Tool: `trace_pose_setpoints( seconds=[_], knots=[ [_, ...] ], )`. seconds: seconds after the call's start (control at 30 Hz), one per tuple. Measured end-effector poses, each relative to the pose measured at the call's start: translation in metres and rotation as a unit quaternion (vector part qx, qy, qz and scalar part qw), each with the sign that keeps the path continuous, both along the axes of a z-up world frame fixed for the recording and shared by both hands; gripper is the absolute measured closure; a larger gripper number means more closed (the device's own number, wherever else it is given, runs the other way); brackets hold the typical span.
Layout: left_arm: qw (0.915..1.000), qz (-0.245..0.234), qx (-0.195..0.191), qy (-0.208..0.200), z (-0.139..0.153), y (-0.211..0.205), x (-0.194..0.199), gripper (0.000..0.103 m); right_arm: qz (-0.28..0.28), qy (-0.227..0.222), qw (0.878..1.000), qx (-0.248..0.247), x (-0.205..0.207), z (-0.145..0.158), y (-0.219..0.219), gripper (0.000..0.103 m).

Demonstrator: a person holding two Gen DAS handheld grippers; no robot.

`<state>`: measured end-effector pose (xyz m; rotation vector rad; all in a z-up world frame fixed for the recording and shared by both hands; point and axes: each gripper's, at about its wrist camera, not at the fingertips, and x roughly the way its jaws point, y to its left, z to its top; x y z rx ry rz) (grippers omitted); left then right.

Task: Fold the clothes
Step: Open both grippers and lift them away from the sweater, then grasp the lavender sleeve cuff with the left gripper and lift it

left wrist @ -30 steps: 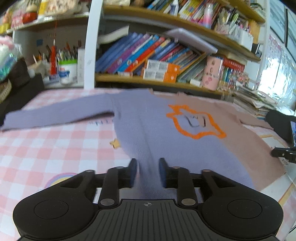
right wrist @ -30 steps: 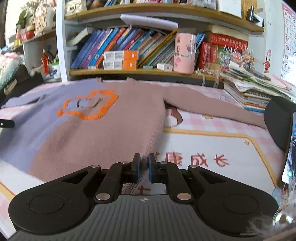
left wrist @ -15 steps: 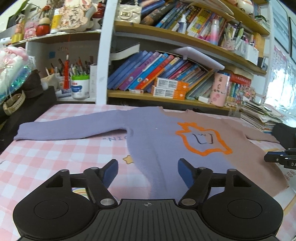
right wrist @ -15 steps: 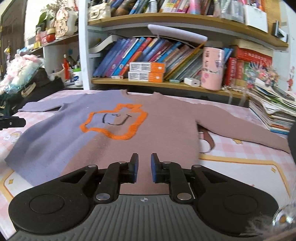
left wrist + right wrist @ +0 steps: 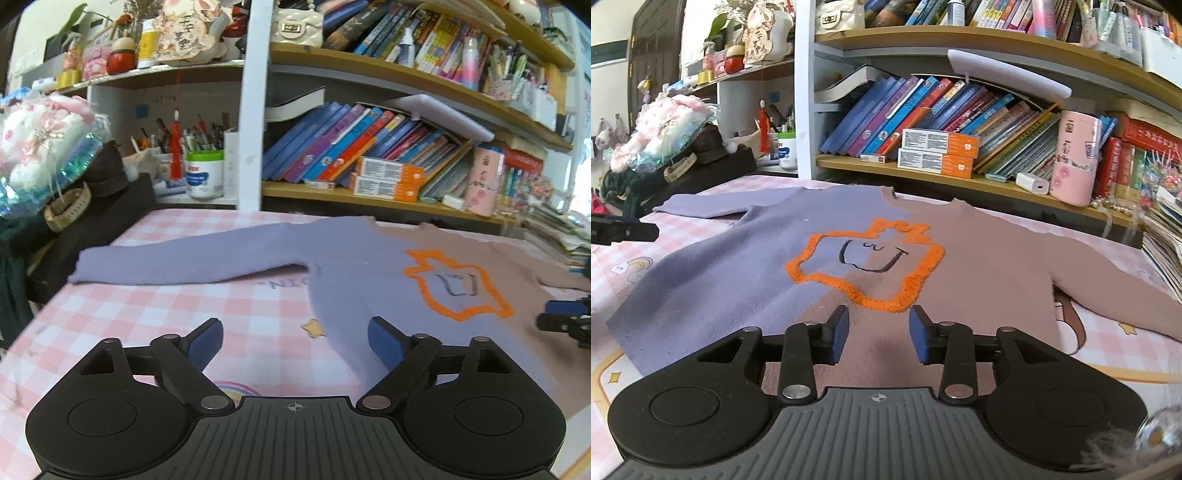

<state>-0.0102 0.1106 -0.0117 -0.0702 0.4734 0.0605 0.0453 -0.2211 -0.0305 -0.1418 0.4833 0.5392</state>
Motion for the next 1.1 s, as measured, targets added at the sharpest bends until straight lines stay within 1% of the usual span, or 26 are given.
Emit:
trace_pose_setpoints(
  seconds=[0.07, 0.13, 0.2, 0.23, 0.3, 0.33, 0.37, 0.4, 0.43, 0.5, 0.53, 0.67, 0.77, 0.87, 0.93, 1.03, 1.1],
  knots=[
    [0.9998, 0.014, 0.016, 0.004, 0.0, 0.003, 0.006, 0.011, 0.001, -0.001, 1.0, 0.001, 0.001, -0.003, 0.001, 0.063],
    [0.9992, 0.025, 0.029, 0.012, 0.0, 0.007, 0.012, 0.01, 0.005, -0.002, 1.0, 0.001, 0.001, -0.004, 0.002, 0.061],
    [0.9984, 0.036, 0.038, 0.02, 0.001, 0.013, 0.02, 0.008, 0.009, -0.011, 1.0, 0.006, -0.002, -0.002, 0.001, 0.054],
    [0.998, 0.043, 0.04, 0.022, 0.001, 0.016, 0.024, 0.008, 0.009, -0.018, 1.0, 0.004, -0.004, -0.002, 0.002, 0.047],
    [0.9974, 0.057, 0.039, 0.022, 0.003, 0.025, 0.032, 0.006, 0.015, -0.033, 0.999, -0.003, -0.009, -0.001, 0.005, 0.042],
    [0.997, 0.066, 0.036, 0.02, 0.003, 0.03, 0.037, 0.006, 0.02, -0.04, 0.999, -0.007, -0.011, -0.001, 0.007, 0.035],
    [0.9963, 0.077, 0.032, 0.019, 0.002, 0.036, 0.042, 0.006, 0.027, -0.046, 0.998, -0.012, -0.013, 0.0, 0.009, 0.026],
    [0.9954, 0.09, 0.03, 0.018, 0.002, 0.042, 0.048, 0.006, 0.032, -0.051, 0.998, -0.016, -0.015, 0.0, 0.011, 0.022],
    [0.9937, 0.106, 0.03, 0.019, 0.0, 0.048, 0.055, 0.006, 0.037, -0.054, 0.998, -0.018, -0.016, 0.0, 0.012, 0.016],
    [0.9898, 0.136, 0.033, 0.023, -0.003, 0.06, 0.067, 0.006, 0.04, -0.056, 0.997, -0.018, -0.016, 0.0, 0.012, 0.011],
    [0.9875, 0.152, 0.032, 0.027, -0.005, 0.067, 0.072, 0.006, 0.04, -0.055, 0.998, -0.016, -0.016, 0.0, 0.011, 0.008],
    [0.9767, 0.209, 0.008, 0.047, -0.01, 0.103, 0.09, 0.006, 0.038, -0.045, 0.998, -0.005, -0.012, 0.0, 0.008, 0.006],
    [0.9664, 0.25, -0.011, 0.06, -0.01, 0.131, 0.1, 0.007, 0.039, -0.039, 0.998, -0.002, -0.011, 0.0, 0.007, 0.006],
    [0.9587, 0.277, -0.018, 0.063, -0.009, 0.151, 0.106, 0.007, 0.043, -0.037, 0.998, -0.004, -0.011, 0.0, 0.009, 0.006],
    [0.9536, 0.292, -0.029, 0.068, -0.011, 0.162, 0.108, 0.007, 0.046, -0.035, 0.998, -0.005, -0.011, 0.0, 0.009, 0.006],
    [0.9445, 0.312, -0.076, 0.07, -0.018, 0.178, 0.108, 0.008, 0.049, -0.031, 0.998, -0.004, -0.01, 0.0, 0.009, 0.006],
    [0.9397, 0.321, -0.1, 0.066, -0.023, 0.183, 0.107, 0.009, 0.051, -0.027, 0.998, -0.001, -0.009, -0.001, 0.009, 0.006]
  ],
)
